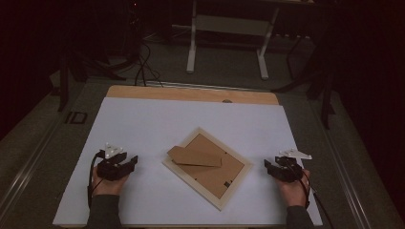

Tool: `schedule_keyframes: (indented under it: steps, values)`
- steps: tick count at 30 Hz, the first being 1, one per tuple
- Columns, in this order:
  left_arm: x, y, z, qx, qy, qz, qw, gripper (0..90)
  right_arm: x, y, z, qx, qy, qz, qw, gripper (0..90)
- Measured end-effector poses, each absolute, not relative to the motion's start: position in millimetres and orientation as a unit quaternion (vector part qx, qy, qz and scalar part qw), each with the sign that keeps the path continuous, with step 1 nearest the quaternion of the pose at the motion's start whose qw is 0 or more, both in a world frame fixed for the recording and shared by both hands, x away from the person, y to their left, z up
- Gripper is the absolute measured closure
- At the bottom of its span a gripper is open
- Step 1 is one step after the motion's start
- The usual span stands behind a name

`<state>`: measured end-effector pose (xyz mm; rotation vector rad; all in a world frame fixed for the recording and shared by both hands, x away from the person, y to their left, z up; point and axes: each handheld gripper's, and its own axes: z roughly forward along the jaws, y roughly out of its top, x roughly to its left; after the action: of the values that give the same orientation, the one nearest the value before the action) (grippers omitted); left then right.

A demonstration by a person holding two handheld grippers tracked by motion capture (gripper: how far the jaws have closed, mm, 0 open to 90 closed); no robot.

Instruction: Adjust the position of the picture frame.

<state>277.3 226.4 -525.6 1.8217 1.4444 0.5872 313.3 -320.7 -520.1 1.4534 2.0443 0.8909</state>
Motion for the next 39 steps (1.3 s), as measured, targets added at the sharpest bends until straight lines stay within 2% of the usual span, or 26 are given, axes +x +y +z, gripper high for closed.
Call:
schedule_keyframes:
  steps: [8, 13, 18, 26, 33, 34, 35, 36, 39]
  values:
    - [276, 228, -524, 0.699, 0.572, 0.204, 0.377, 58.5, 309, -323, -519, 0.532, 0.738, 0.347, 0.228, 50.2]
    - [276, 217, -522, 0.726, 0.543, 0.201, 0.371, 59.5, 306, -320, -517, 0.526, 0.738, 0.356, 0.228, 52.3]
    - [275, 207, -519, 0.738, 0.527, 0.212, 0.363, 56.1, 304, -316, -515, 0.516, 0.741, 0.367, 0.224, 56.2]
    - [274, 186, -520, 0.767, 0.495, 0.193, 0.361, 56.4, 303, -308, -514, 0.500, 0.753, 0.374, 0.207, 62.9]
    - [275, 181, -523, 0.782, 0.476, 0.168, 0.365, 62.2, 300, -302, -515, 0.487, 0.765, 0.376, 0.190, 78.8]
    - [275, 181, -523, 0.782, 0.476, 0.168, 0.365, 62.6, 300, -302, -515, 0.487, 0.765, 0.376, 0.190, 78.8]
    - [275, 180, -523, 0.783, 0.475, 0.161, 0.369, 62.9, 299, -298, -515, 0.478, 0.773, 0.373, 0.188, 85.5]
    - [275, 180, -523, 0.783, 0.475, 0.161, 0.369, 63.4, 299, -296, -515, 0.474, 0.776, 0.371, 0.187, 87.7]
    - [275, 178, -524, 0.788, 0.468, 0.160, 0.367, 64.7, 298, -294, -516, 0.469, 0.783, 0.367, 0.183, 89.6]
